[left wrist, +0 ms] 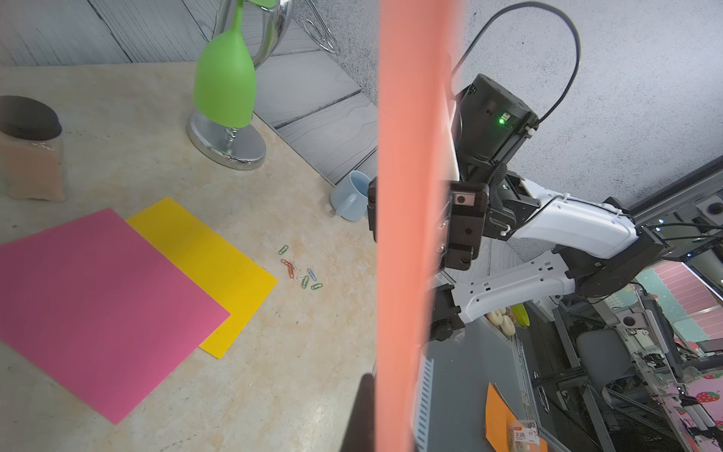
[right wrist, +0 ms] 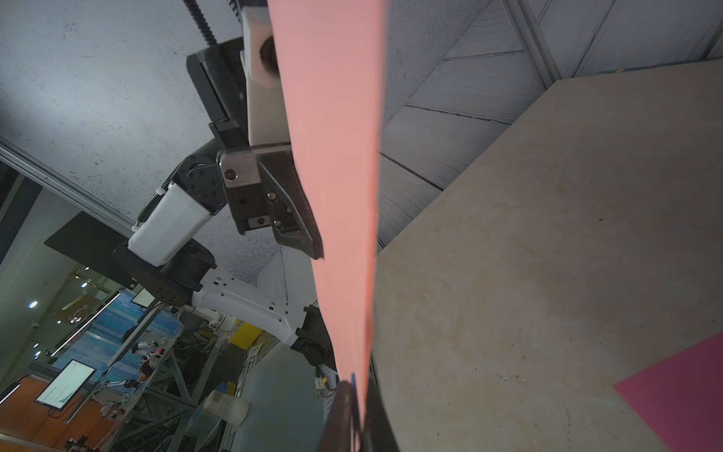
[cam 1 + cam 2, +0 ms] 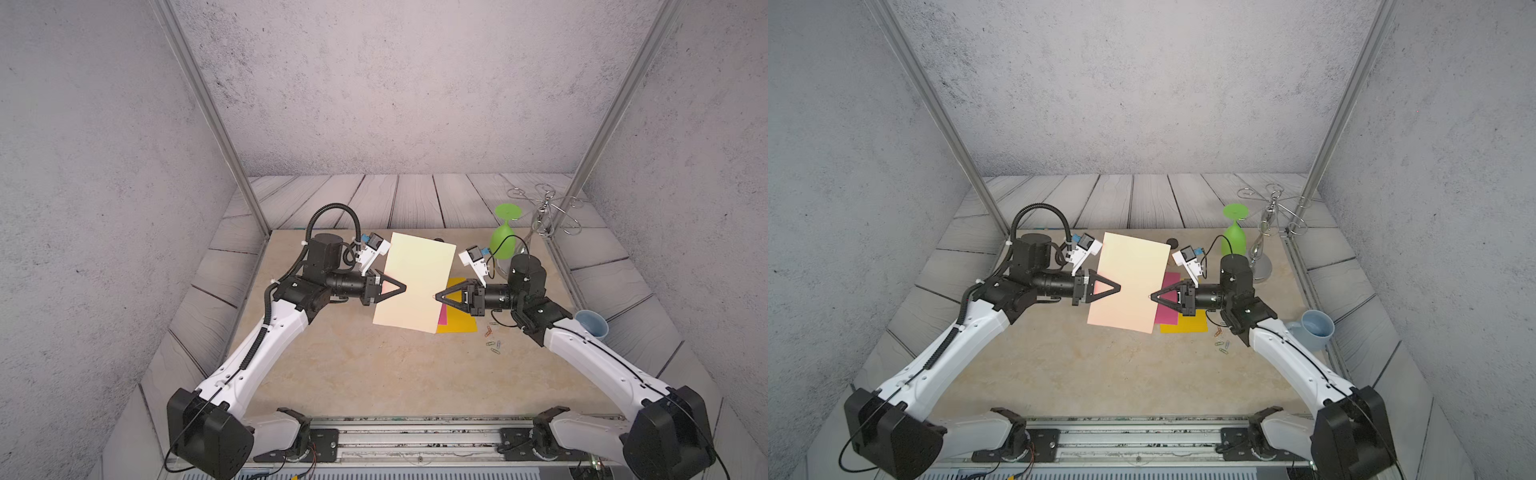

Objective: Unclip the paperclips from the documents
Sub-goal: Remove the paper clip from the document.

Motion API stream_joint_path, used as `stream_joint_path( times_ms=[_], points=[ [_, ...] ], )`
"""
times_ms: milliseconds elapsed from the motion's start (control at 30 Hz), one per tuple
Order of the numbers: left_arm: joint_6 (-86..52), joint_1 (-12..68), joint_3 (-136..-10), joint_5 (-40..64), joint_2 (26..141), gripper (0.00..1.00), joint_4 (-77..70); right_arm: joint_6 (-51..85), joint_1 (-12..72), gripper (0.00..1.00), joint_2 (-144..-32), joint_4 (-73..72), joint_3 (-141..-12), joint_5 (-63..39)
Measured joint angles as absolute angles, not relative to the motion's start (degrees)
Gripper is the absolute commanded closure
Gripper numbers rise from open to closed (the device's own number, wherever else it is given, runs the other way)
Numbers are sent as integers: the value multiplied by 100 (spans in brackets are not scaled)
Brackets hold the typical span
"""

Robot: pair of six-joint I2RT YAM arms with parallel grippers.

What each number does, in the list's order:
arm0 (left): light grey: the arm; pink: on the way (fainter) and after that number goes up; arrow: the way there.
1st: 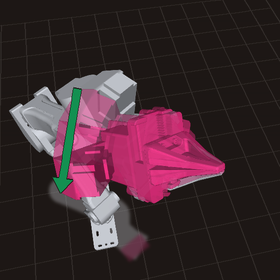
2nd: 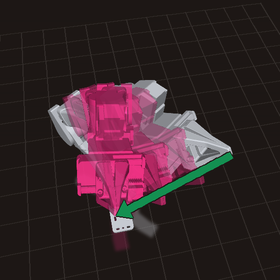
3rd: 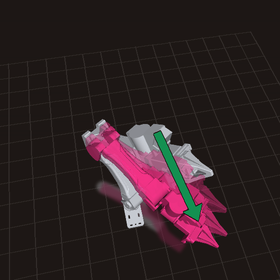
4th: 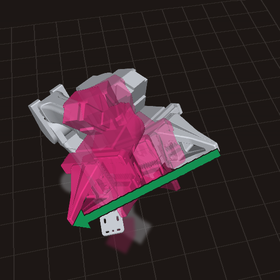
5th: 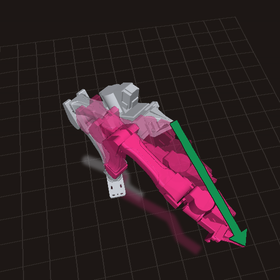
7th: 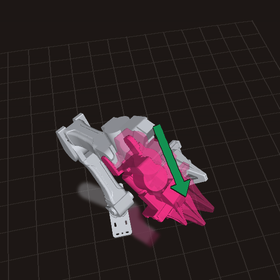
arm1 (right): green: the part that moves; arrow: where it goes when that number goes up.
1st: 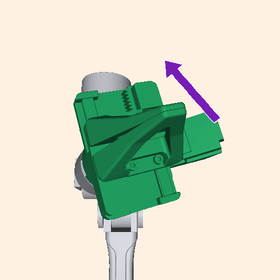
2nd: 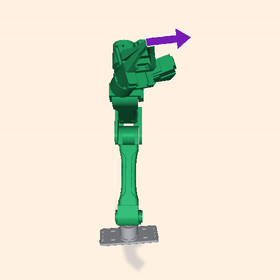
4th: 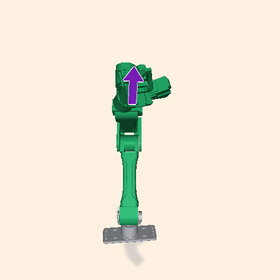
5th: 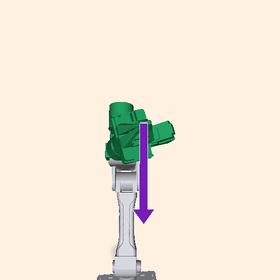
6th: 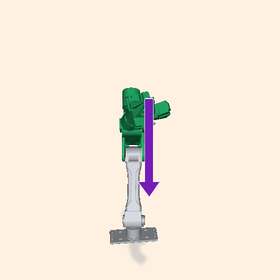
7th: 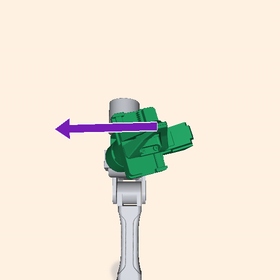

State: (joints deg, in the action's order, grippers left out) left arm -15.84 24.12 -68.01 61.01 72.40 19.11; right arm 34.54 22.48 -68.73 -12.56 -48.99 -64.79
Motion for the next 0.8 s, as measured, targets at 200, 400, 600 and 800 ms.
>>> stream_joint_path(
  times_ms=[200,400,600,800],
  points=[
    [-1564,2410,-6801,6101,7194,100,1914,3426,2248,92,-6860,-1221,-4899,-6471],
    [-1562,2405,-6801,6101,7192,100,1914,3387,2252,93,-6812,-1179,-4899,-6451],
    [-1559,2401,-6801,6104,7192,100,1938,3380,2259,94,-6812,-1142,-4899,-6440],
    [-1555,2401,-6801,6104,7190,100,1955,3354,2261,94,-6812,-1116,-4899,-6438]
  ],
)
